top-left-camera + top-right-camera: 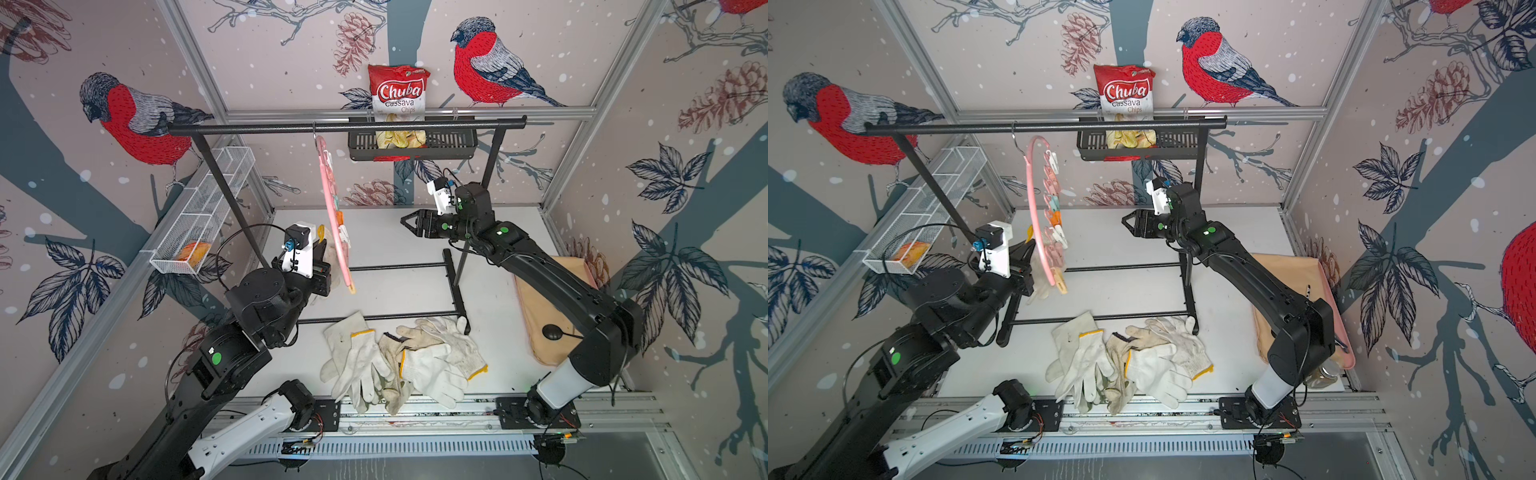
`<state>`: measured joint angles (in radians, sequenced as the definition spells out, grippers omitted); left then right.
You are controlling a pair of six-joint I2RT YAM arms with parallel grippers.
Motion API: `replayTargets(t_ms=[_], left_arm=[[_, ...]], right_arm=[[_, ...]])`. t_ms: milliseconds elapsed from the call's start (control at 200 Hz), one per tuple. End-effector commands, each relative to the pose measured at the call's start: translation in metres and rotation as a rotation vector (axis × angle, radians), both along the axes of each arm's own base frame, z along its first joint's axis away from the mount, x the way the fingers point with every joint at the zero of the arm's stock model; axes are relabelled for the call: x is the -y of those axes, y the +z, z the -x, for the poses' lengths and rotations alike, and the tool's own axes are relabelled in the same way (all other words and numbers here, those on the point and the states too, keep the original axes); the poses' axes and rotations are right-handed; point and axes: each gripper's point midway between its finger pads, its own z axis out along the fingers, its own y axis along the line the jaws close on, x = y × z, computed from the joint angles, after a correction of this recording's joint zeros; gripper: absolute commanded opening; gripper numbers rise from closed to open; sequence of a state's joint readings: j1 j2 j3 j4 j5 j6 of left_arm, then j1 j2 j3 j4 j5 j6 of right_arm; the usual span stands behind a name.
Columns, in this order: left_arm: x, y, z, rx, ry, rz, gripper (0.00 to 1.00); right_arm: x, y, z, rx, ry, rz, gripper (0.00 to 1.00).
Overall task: Clip the gloves onto a hanger to dry
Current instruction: Adjust the hanger on the clothesline.
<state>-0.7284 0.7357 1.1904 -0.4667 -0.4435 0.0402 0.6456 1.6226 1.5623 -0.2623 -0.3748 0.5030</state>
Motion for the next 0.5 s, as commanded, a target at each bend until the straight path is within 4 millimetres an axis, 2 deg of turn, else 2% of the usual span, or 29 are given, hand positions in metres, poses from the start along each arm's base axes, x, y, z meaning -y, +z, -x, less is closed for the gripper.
replayTargets(t_ms=[0,105,260,365,495], left_arm=[[0.018,0.017,-0.003,0.029,-0.078,0.083,0.00],[0.032,0.015,-0.008,0.004,-0.129,0.107,0.00],[0.039,0.010,-0.017,-0.027,-0.158,0.152,0.00],[0.037,-0.001,-0.028,-0.056,-0.142,0.179,0.00],[0.024,-0.018,-0.045,-0.083,-0.048,0.182,0.00]], right_arm=[[-0.006,0.010,-0.003,0.019,0.018,-0.035,0.67],[-0.010,0.007,-0.005,0.015,0.027,-0.034,0.67],[-0.014,0.005,-0.009,0.011,0.036,-0.029,0.67],[-0.016,0.005,-0.013,0.014,0.033,-0.017,0.67],[-0.018,0.003,-0.021,0.023,0.022,0.012,0.67]])
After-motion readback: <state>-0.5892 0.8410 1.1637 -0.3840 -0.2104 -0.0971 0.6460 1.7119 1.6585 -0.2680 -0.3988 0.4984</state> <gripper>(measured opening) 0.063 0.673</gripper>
